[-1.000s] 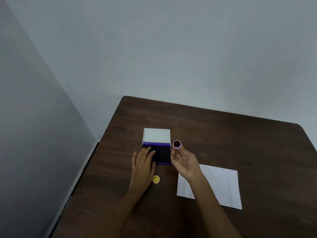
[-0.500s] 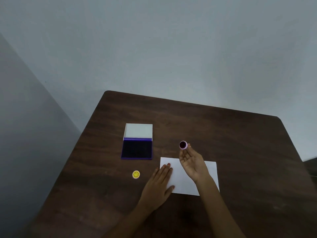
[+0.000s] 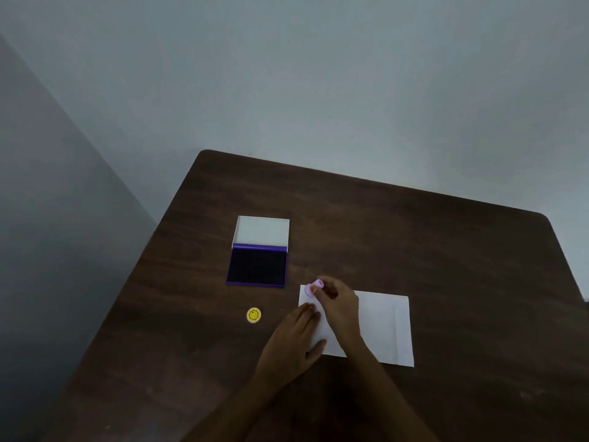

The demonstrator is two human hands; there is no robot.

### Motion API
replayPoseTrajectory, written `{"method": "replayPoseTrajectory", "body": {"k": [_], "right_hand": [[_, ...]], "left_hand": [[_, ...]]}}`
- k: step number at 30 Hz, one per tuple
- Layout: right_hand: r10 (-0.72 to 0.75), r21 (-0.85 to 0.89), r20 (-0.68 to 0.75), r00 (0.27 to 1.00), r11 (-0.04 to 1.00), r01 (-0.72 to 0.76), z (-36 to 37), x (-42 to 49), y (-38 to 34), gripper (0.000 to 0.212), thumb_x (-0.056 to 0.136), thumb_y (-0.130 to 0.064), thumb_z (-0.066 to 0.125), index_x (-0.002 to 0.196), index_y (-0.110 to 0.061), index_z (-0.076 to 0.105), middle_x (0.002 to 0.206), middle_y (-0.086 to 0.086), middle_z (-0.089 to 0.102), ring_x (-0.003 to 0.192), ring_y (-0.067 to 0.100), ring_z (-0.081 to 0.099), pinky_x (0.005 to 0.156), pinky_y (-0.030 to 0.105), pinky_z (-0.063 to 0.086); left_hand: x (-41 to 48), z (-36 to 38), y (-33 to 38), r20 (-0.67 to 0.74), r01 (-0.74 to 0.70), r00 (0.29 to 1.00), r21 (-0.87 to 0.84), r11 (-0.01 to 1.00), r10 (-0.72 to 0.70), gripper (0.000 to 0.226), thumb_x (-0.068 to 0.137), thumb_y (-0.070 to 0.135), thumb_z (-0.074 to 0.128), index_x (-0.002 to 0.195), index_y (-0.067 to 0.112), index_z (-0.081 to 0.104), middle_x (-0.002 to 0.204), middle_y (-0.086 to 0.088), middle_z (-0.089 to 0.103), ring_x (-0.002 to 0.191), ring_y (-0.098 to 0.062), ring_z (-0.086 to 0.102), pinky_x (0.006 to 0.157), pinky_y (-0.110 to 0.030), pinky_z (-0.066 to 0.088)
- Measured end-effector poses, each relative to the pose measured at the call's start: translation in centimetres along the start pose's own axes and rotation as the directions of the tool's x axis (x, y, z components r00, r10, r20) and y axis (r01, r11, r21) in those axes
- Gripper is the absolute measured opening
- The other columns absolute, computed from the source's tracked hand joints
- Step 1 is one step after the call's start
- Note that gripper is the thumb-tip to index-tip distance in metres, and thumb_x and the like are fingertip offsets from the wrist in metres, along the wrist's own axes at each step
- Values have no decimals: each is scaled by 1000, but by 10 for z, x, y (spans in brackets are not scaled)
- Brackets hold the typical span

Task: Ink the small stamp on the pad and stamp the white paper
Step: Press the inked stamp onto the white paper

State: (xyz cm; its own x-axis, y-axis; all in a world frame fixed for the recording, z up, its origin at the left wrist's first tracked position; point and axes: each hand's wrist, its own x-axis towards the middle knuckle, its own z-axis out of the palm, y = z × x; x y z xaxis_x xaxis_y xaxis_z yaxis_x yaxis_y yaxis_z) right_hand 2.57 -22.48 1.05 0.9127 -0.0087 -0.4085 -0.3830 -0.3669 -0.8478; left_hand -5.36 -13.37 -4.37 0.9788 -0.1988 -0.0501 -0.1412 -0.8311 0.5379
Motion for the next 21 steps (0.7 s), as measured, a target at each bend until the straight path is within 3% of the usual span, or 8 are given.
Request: {"method": "replayPoseTrajectory", "body": {"k": [2, 5, 9, 12, 15, 18, 20, 21], "right_hand": [[-42, -92, -6, 999, 995, 41, 8, -2, 2, 27, 83, -19, 64, 105, -4, 63, 108, 12, 66, 91, 14, 57, 84, 16, 37], [-92, -193, -17, 996, 977, 87, 10, -4, 4, 30, 85, -23, 61, 108, -4, 61, 115, 15, 64, 104, 26, 58, 90, 21, 35], [-203, -185, 200, 958, 953, 241, 2, -7, 1, 25, 85, -27, 59, 102, -8, 61, 105, 10, 62, 92, 13, 58, 88, 28, 44], [-195, -142, -39, 980, 972, 188, 19, -6, 15, 85, 66, -78, 41, 99, -4, 64, 97, 0, 59, 83, 1, 52, 90, 22, 40], [-110, -125, -83, 990, 987, 99, 29, -6, 19, 95, 64, -80, 34, 104, 2, 62, 100, 5, 62, 91, 20, 55, 101, 32, 38], [-98, -165, -21, 995, 982, 93, 26, -6, 18, 118, 50, -94, 15, 108, -1, 60, 109, 8, 61, 100, 24, 55, 98, 29, 35], [-67, -196, -20, 998, 979, 61, 26, -6, 17, 112, 54, -90, 18, 110, -2, 58, 116, 13, 61, 105, 26, 54, 96, 26, 34], [-25, -198, -14, 1000, 980, 22, 26, -7, 12, 95, 68, -80, 29, 113, -2, 57, 121, 14, 59, 108, 27, 53, 97, 26, 33]], "left_hand": [[0, 1, 0, -42, -20, 999, 27, 999, 21, 51, 82, 46, 42, 109, 9, 65, 110, -7, 69, 102, -18, 65, 88, -31, 51], [-1, 2, 1, -108, -45, 993, 42, 998, 49, 46, 78, 45, 43, 99, 12, 68, 100, -3, 72, 91, -15, 68, 80, -27, 54], [-2, 2, 1, -126, -71, 989, 49, 996, 77, 45, 78, 43, 44, 99, 13, 69, 99, -3, 72, 91, -15, 68, 81, -26, 54], [-1, 1, 1, -138, -79, 987, 52, 996, 85, 43, 79, 43, 44, 98, 13, 70, 98, -3, 73, 90, -15, 68, 80, -26, 54], [-1, 1, 0, -133, -86, 986, 68, 994, 95, 42, 79, 42, 43, 95, 14, 71, 95, -2, 73, 87, -14, 68, 79, -25, 54], [-2, 3, 0, -136, -95, 985, 86, 992, 106, 42, 78, 43, 42, 94, 17, 71, 95, 1, 73, 87, -12, 68, 79, -24, 54], [-2, 3, 0, -146, -100, 983, 96, 990, 113, 42, 78, 43, 41, 93, 17, 72, 94, 1, 74, 86, -11, 68, 78, -23, 54], [-2, 4, 0, -154, -103, 981, 104, 989, 118, 43, 77, 43, 41, 92, 17, 72, 93, 1, 74, 85, -11, 69, 77, -23, 54]]}}
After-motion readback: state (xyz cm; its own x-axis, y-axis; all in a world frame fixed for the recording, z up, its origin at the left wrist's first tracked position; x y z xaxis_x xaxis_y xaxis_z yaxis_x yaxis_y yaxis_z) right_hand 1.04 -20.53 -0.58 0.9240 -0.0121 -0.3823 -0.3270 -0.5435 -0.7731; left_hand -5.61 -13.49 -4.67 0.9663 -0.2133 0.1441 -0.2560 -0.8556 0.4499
